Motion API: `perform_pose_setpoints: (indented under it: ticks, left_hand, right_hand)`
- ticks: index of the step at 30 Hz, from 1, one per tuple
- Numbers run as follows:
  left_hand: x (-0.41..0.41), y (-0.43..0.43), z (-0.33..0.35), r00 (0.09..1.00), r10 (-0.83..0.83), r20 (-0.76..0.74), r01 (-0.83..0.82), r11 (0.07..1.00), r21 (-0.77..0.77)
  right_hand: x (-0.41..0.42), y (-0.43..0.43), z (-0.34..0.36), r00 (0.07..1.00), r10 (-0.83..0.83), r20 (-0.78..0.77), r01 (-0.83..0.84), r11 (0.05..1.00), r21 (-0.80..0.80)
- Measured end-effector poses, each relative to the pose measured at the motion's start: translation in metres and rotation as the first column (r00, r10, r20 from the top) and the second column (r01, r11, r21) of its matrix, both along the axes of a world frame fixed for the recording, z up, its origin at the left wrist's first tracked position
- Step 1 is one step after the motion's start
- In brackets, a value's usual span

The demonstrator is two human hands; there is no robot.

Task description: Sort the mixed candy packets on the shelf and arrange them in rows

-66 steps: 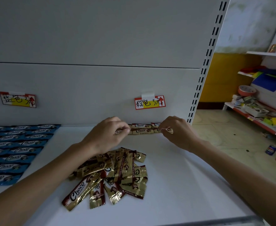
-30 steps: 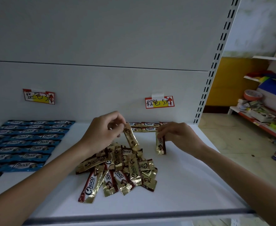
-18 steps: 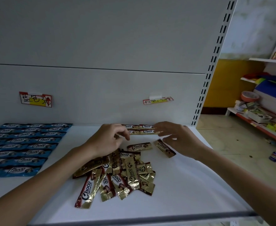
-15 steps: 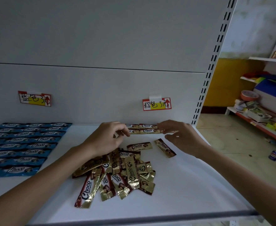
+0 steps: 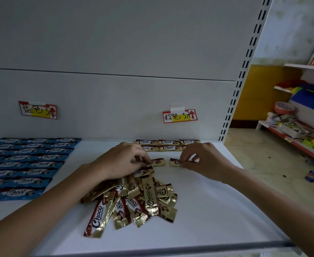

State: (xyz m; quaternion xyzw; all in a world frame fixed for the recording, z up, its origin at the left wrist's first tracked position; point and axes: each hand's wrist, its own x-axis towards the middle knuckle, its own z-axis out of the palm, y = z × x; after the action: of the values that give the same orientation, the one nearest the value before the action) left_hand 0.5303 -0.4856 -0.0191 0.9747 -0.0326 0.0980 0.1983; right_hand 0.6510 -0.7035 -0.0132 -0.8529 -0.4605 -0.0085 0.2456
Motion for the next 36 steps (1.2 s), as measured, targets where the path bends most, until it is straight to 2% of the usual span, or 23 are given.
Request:
perform_pose_setpoints:
  ticks: [4,10,30,36]
  left_hand:
    - [-0.005,0.012,0.001,0.998,0.060,-0.005,-0.060,0.998,0.018]
    - [0.006,0.013,0.001,0.997,0.079,0.015,-0.079,0.996,0.040]
    - [0.015,0.009,-0.002,0.990,0.123,0.074,-0.130,0.985,0.109]
    - [-0.001,0.007,0.004,0.981,0.119,0.151,-0.112,0.992,-0.059]
  right_hand:
    - [0.003,0.009,-0.005,0.997,0.000,0.080,-0.002,1.000,0.017]
    - [0.007,0.020,-0.006,0.993,-0.003,0.114,-0.002,0.999,0.045]
    - [0.015,0.032,-0.010,0.995,-0.003,0.103,-0.001,0.999,0.040]
    - [0.005,0.031,-0.003,0.997,0.017,0.078,-0.030,0.985,0.169]
